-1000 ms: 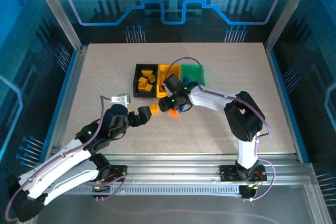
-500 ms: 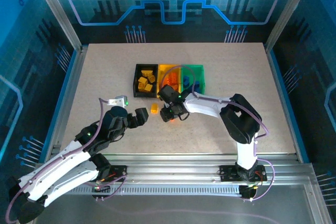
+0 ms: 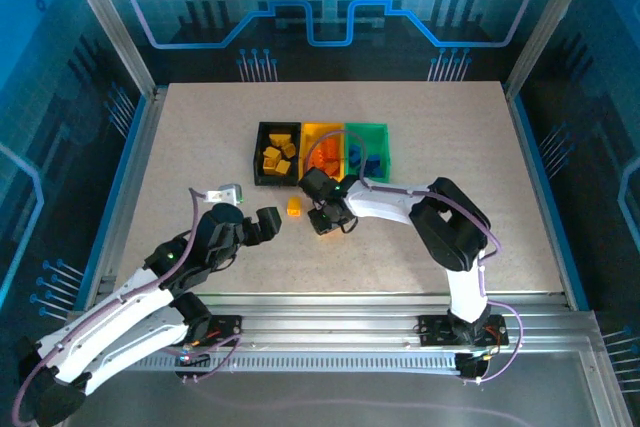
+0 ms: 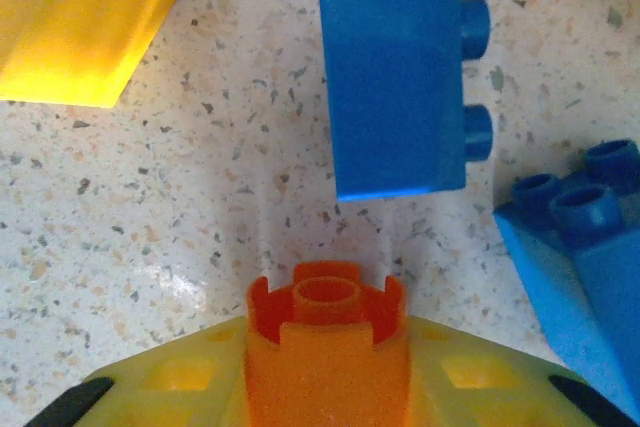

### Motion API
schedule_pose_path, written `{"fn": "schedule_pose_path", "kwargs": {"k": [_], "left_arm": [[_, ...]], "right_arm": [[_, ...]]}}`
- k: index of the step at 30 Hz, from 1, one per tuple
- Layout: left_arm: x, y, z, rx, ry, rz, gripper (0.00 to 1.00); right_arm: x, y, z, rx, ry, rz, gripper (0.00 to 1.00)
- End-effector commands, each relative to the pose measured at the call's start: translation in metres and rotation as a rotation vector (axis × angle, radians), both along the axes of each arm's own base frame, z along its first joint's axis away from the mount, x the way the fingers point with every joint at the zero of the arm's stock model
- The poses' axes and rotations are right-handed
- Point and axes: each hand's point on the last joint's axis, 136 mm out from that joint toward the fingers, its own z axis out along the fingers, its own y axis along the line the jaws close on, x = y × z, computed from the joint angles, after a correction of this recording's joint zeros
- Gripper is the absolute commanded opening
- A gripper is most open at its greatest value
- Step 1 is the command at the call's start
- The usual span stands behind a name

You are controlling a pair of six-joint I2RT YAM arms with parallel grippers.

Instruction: Sort the legos into containers by color

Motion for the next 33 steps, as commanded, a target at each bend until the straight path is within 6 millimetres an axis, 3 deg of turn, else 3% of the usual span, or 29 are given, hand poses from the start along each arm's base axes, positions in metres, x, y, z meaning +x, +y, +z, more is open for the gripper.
{"fn": "schedule_pose_path", "kwargs": {"k": [1, 6, 8, 18, 21, 23, 28, 33], "left_arm": [[0.001, 0.007, -0.009, 0.025, 0.013, 0.034, 0.99], [0.0, 0.007, -0.019, 0.027, 0.032, 0.034, 0.99], [-0.001, 0.008, -0.024, 0.03, 0.042, 0.039, 0.99], [0.001, 0.005, -0.036, 0.056, 0.081, 0.029, 0.99], [0.003, 0.002, -0.04, 0.061, 0.095, 0.021, 0.99], [0.004, -0.001, -0.042, 0.065, 0.107, 0.011, 0.99], [0.009, -0.01, -0.049, 0.077, 0.139, -0.015, 0.99], [0.021, -0.031, -0.052, 0.083, 0.154, -0.083, 0.99]], "right_arm": [[0.002, 0.002, 0.041, 0.07, -0.065, -0.001, 0.32], [0.027, -0.004, 0.114, 0.211, -0.188, -0.063, 0.29], [0.044, -0.008, 0.129, 0.243, -0.211, -0.11, 0.3], [0.146, -0.011, 0.121, 0.192, -0.201, -0.295, 0.34], [0.167, -0.008, 0.124, 0.198, -0.203, -0.323, 0.37], [0.175, -0.007, 0.125, 0.2, -0.191, -0.337, 0.41], [0.18, -0.001, 0.141, 0.247, -0.207, -0.332, 0.66], [0.161, -0.006, 0.168, 0.308, -0.248, -0.326, 0.7]]}}
